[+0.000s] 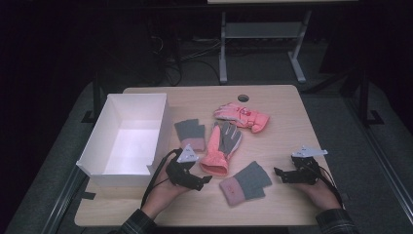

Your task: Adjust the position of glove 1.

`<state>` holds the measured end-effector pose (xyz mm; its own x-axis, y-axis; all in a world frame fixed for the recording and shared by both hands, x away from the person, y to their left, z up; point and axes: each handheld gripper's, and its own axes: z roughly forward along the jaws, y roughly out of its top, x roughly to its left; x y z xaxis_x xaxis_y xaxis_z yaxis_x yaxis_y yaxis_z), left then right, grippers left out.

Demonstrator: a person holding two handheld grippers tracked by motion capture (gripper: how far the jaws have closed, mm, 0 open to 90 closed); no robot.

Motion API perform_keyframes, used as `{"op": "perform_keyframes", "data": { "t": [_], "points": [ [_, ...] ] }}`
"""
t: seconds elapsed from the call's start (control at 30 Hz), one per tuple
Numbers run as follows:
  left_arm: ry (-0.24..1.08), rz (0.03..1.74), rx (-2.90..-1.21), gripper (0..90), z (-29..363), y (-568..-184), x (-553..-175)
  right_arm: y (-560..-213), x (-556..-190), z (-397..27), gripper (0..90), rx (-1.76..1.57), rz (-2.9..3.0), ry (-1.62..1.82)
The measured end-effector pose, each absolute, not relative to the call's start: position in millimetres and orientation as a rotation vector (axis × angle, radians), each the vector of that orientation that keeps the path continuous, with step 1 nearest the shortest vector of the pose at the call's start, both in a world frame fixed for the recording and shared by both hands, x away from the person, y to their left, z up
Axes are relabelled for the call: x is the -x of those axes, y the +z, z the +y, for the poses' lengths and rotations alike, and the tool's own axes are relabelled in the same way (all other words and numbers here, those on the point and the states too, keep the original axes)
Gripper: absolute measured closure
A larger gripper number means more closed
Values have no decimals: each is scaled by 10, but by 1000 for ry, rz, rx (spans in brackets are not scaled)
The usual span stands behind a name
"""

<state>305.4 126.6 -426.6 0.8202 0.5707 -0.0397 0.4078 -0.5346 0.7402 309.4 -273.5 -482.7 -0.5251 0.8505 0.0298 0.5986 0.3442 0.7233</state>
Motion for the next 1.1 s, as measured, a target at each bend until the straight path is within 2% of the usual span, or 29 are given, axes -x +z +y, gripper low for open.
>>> {"op": "perform_keyframes", "data": {
  "t": [0.33,0.67,0.97,1.1],
  "points": [
    [307,781,-2178,149,1142,-4086,-3334,-4827,-3090,-2738,121,-1284,2259,989],
    [363,949,-2102,251,1109,-4024,-3749,-4826,-3089,-2739,121,-1285,2258,989],
    [445,1069,-2111,308,1170,-4118,-4068,-4826,-3090,-2741,120,-1284,2259,990],
    [429,1116,-2123,333,1184,-4217,-4203,-4827,-3090,-2742,120,-1280,2261,989]
  ]
}}
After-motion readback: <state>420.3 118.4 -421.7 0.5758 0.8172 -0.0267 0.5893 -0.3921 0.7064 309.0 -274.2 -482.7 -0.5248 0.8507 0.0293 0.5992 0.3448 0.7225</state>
